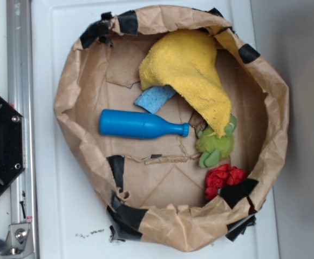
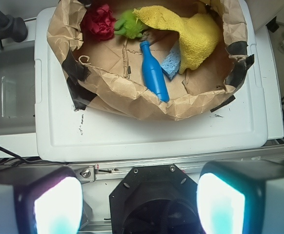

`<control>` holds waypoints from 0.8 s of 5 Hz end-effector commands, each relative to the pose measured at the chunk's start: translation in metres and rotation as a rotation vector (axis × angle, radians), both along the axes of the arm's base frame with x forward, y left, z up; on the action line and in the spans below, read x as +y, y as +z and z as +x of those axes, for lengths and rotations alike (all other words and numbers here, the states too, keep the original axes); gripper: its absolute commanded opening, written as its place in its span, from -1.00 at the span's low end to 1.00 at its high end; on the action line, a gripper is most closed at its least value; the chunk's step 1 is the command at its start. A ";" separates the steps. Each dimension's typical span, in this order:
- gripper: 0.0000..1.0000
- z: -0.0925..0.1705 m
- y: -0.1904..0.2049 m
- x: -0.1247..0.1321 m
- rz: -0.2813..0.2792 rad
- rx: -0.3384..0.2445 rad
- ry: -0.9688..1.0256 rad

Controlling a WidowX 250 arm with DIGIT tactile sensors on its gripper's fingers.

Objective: Grab the blue bottle.

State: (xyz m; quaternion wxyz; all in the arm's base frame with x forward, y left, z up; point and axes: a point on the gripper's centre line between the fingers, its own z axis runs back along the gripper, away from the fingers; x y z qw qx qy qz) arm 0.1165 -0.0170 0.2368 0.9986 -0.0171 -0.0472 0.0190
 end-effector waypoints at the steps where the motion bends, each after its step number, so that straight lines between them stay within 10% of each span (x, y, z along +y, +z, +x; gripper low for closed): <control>1: 1.00 0.000 0.000 0.000 0.000 0.000 0.000; 2: 1.00 0.050 -0.032 0.037 0.025 -0.171 0.094; 3: 1.00 0.097 -0.056 0.044 -0.021 -0.027 0.043; 4: 1.00 0.147 -0.093 0.071 0.066 -0.048 0.085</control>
